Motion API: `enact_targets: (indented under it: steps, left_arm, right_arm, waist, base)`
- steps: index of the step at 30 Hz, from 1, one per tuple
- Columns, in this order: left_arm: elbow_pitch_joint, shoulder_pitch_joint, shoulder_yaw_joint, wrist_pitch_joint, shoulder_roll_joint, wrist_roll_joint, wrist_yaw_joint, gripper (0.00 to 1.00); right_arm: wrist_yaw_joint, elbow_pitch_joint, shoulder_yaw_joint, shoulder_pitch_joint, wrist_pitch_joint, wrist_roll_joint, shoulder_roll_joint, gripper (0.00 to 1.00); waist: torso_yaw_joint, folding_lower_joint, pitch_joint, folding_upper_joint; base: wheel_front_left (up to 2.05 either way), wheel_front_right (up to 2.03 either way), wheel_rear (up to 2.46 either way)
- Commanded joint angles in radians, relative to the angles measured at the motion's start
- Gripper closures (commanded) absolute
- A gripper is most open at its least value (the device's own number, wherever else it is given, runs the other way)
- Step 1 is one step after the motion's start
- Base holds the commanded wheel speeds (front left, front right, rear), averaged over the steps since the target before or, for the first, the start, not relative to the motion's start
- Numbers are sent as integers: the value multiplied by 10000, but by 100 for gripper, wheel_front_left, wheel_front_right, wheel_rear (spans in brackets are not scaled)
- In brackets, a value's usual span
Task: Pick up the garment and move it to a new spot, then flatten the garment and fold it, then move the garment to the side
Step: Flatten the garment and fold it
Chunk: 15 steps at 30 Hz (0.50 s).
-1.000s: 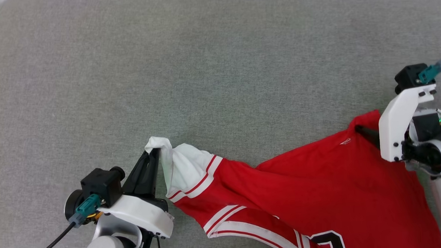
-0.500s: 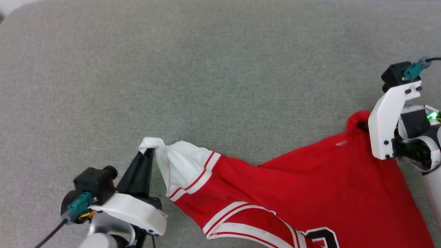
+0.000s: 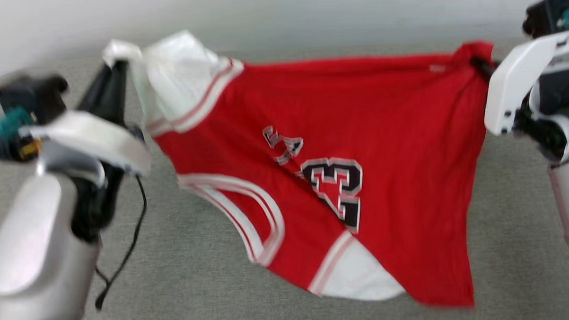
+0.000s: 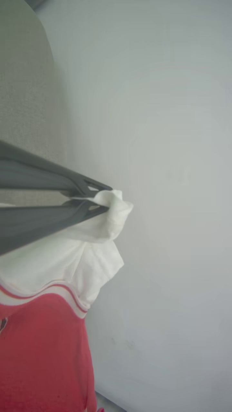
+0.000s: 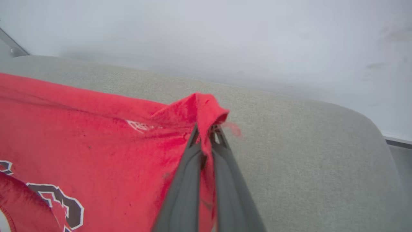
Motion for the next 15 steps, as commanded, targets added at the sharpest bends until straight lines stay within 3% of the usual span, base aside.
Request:
enact_targets:
  steps: [1,8,15]
  left_arm:
    - [280,-582,69,62,-14,-15,-75,100]
    - [1993,-3759,84,-170,-258,232,-401,100]
    - [3206,-7281,254,-461,-39,607,-690,100]
  right_arm:
    - [-3,122,-58,-425,-293,-125,110,100]
    - [-3,724,-370,-2399,-1700,-570,293,100]
    - [-5,942,-751,-5069,-2554,-852,292,100]
  waist:
    - [-169,0,-38,0]
    - [-395,0,658,0]
    - [-530,0,2410,0]
  base:
    - [0,0,0]
    - [0,0,0]
    - [0,0,0]
